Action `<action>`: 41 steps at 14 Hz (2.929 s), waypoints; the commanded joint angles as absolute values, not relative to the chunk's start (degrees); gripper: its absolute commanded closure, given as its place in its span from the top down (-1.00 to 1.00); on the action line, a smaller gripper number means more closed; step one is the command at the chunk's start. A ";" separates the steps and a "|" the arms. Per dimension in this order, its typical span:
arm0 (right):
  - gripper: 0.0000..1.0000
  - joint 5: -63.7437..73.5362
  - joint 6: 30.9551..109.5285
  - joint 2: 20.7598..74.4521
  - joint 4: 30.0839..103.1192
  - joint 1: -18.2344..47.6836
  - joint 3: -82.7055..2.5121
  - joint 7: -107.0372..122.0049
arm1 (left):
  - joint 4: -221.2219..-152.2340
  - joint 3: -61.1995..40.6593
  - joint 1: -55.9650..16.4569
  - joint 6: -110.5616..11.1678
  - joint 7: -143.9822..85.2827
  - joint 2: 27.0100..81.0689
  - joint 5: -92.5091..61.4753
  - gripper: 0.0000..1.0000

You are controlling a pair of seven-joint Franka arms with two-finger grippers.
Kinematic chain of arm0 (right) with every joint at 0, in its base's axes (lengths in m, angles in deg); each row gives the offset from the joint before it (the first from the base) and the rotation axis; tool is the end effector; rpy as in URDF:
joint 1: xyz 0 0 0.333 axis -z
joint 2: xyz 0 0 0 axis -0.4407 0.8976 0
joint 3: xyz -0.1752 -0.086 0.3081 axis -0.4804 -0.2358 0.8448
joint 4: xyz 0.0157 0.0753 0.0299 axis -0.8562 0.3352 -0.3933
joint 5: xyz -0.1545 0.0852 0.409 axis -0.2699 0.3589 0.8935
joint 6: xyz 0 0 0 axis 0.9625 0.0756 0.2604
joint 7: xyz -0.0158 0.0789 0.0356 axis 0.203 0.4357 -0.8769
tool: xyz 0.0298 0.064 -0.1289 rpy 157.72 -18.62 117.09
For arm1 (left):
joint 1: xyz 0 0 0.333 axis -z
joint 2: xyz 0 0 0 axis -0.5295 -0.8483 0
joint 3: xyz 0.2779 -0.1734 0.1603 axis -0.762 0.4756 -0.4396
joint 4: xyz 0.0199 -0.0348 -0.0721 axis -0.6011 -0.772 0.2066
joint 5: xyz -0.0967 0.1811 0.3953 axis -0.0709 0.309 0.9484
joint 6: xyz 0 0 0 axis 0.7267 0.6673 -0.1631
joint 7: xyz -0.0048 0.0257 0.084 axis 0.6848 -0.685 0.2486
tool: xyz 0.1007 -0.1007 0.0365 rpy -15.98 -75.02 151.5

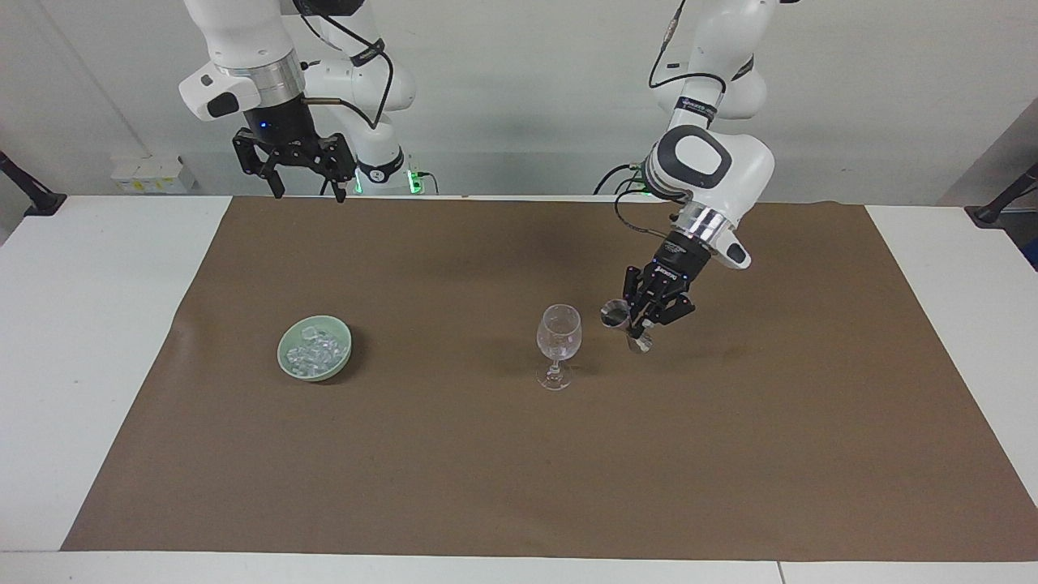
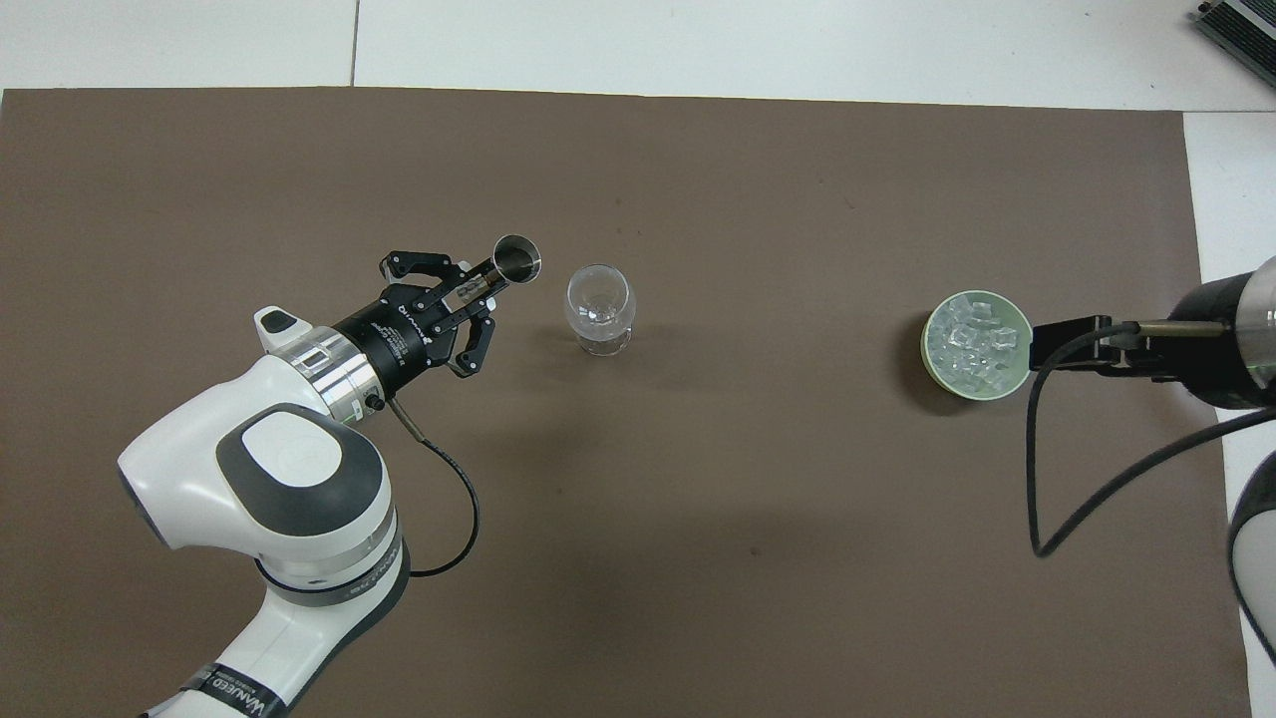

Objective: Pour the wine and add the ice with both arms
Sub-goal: 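Carry the metal cup with the left gripper to the clear glass, then tilt the metal cup over the clear glass with the left gripper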

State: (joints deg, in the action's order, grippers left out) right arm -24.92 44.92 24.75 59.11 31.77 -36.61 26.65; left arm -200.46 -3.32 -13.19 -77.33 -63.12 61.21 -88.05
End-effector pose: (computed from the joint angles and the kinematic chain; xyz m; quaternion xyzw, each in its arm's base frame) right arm 0.5634 0.0590 0.6575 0.9981 -0.0529 0.0302 0.0013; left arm 0.5787 -0.2607 0.4045 0.4950 0.7231 -0.0940 0.4725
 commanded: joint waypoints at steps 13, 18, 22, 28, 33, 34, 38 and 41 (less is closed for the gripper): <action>1.00 -23.94 44.40 24.53 59.18 32.57 -36.22 27.00 | -200.40 -4.16 -6.31 -84.98 -59.26 62.08 -89.35 -1.00; 1.00 -23.94 44.40 24.53 59.18 32.57 -36.22 27.08 | -199.09 -4.24 -6.39 -85.95 -55.74 61.47 -89.08 -1.00; 1.00 -23.94 44.40 24.53 59.18 32.57 -36.14 27.00 | -197.59 -4.25 -6.13 -87.18 -53.46 60.76 -88.47 -1.00; 1.00 -23.85 44.40 24.53 59.18 32.57 -36.22 27.08 | -196.53 -4.16 -5.17 -88.41 -51.01 59.71 -87.07 -1.00; 1.00 -23.94 44.40 24.53 59.18 32.57 -36.22 27.08 | -195.83 -4.16 -4.46 -89.99 -48.28 58.21 -86.27 -1.00; 1.00 -23.94 44.40 24.53 59.18 32.57 -36.22 27.00 | -195.74 -4.16 -4.37 -90.52 -47.31 58.12 -86.27 -1.00; 1.00 -23.94 44.40 24.53 59.18 32.57 -36.22 27.08 | -195.74 -4.16 -4.37 -90.96 -44.50 58.04 -86.27 -1.00; 1.00 -23.94 44.40 24.53 59.18 32.57 -36.22 27.08 | -195.74 -4.16 -4.37 -91.05 -43.18 58.04 -86.18 -1.00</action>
